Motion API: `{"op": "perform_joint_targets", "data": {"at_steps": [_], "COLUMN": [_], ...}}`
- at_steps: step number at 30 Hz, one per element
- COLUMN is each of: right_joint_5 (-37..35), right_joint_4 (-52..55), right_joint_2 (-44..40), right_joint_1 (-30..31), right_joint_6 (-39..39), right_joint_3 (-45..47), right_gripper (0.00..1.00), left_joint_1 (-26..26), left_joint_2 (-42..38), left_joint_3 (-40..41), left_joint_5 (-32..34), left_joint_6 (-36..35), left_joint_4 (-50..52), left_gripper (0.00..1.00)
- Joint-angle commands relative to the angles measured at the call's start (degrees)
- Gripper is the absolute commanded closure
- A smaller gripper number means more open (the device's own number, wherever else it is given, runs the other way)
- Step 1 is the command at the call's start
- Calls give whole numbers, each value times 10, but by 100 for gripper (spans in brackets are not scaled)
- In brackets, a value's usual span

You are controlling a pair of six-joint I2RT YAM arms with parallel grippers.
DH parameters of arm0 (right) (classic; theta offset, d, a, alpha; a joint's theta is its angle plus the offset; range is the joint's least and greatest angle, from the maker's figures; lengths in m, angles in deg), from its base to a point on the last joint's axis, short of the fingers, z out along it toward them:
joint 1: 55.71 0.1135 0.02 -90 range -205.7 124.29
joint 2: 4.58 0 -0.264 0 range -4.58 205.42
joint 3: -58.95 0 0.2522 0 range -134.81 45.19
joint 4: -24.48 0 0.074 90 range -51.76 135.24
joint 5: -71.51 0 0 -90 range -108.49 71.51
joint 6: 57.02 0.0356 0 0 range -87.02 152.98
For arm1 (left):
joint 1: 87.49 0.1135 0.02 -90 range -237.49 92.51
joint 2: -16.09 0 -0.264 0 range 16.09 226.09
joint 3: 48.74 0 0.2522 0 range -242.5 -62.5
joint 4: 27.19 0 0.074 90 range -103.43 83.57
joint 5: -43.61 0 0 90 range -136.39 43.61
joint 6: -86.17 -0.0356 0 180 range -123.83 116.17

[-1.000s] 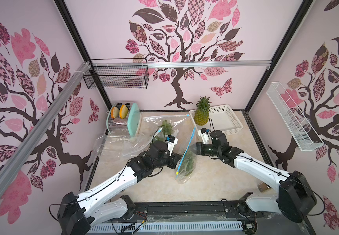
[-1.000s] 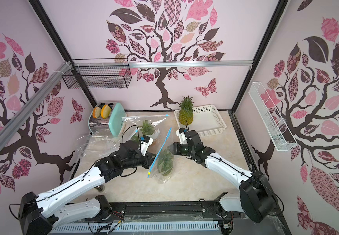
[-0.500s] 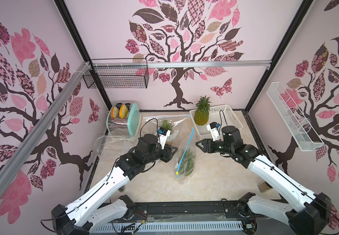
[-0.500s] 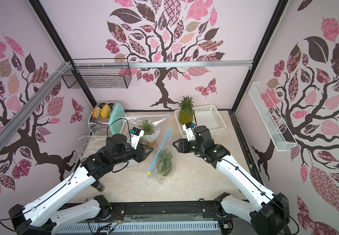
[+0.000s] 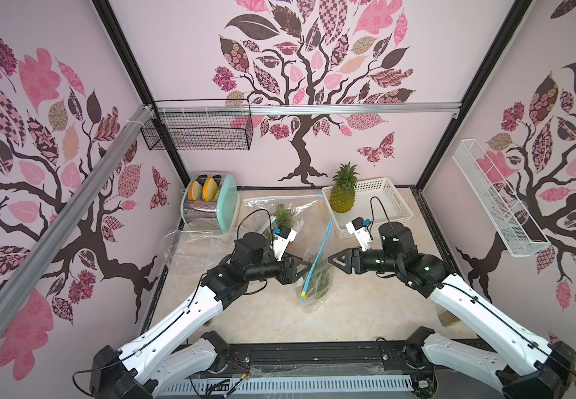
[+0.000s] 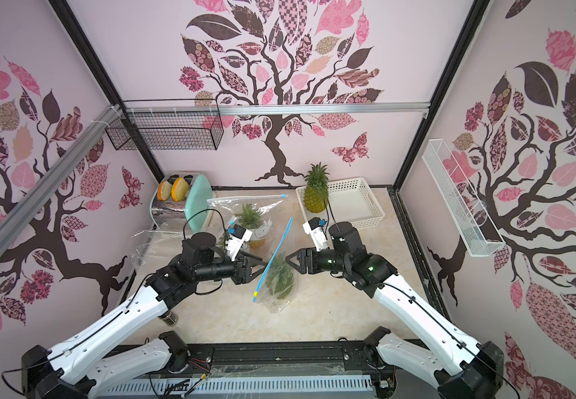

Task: Open the zip-top bag and take out the pineapple
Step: Open the zipper of the food storage bag at the center of the board.

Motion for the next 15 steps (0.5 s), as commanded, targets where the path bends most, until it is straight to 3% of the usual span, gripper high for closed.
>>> {"op": "perform_joint_targets", "data": {"at_steps": [1,6,8,10,14,15], "right_joint_5": [22,32,34,34,24,19], "right_joint_4": [-58,-111,-126,-130,-129,-123], "right_joint_2": [12,41,50,57,51,48], "right_joint_1": [8,17,21,22,21,22], "right_joint_6": [38,58,61,61,57,52], "right_joint_3": [20,38,39,36,36,36], "right_gripper": [38,43,50,60,82,86], "left_joint_1": [-9,-41,-51,-56,-56,-56], "left_joint_2": [6,29,43,53,51,48], "left_joint_3": [9,13,12,11,5,2], "left_joint_5": [-24,-8,-1,6,32,40], "left_joint_6": [24,32,35,35,24,18], "left_joint_4": [-57,-87,-100,-107,-89,-79], "left_gripper": [48,48,53,65,100,100]}}
